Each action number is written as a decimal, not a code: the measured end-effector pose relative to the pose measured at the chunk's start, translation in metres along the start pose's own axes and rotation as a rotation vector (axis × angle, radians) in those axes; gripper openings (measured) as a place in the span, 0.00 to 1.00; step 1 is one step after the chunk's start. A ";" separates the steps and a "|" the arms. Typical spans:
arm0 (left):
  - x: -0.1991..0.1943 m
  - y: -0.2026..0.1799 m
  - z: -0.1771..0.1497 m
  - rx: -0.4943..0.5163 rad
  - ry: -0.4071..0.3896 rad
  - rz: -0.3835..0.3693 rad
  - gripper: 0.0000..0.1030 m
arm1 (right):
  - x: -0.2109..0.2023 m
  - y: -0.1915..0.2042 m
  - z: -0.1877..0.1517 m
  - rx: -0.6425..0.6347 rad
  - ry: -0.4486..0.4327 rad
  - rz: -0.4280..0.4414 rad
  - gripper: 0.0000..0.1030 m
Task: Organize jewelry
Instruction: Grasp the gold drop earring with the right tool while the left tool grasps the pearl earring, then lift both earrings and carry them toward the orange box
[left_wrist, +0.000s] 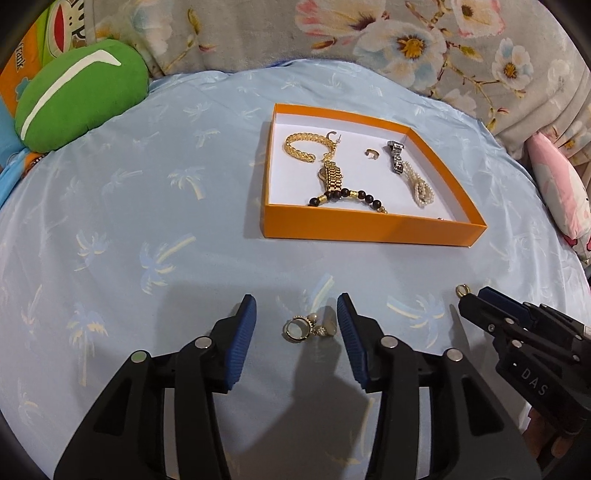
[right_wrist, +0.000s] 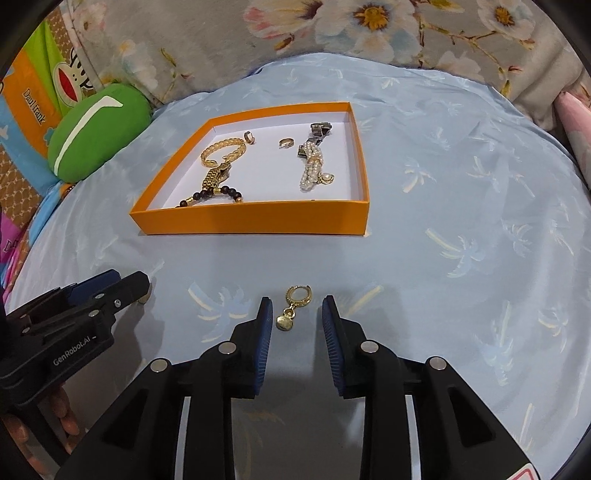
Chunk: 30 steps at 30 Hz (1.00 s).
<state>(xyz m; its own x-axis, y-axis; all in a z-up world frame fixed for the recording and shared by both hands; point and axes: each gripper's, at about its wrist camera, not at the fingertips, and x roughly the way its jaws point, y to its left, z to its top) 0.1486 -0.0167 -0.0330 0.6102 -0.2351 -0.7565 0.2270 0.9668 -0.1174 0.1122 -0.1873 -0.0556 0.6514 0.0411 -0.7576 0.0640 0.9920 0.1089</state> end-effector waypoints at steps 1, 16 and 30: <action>0.000 -0.001 0.000 0.006 -0.003 0.004 0.43 | 0.001 0.001 0.001 -0.001 -0.001 -0.003 0.27; -0.003 0.000 -0.007 0.011 -0.027 -0.006 0.39 | 0.004 0.013 -0.001 -0.067 -0.027 -0.065 0.12; -0.008 -0.005 -0.013 0.019 -0.020 -0.029 0.14 | -0.004 0.009 -0.005 -0.036 -0.028 -0.046 0.12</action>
<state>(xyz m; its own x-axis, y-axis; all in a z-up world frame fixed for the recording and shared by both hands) 0.1326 -0.0181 -0.0343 0.6186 -0.2649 -0.7397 0.2586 0.9576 -0.1267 0.1063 -0.1784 -0.0543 0.6693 -0.0070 -0.7430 0.0671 0.9964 0.0510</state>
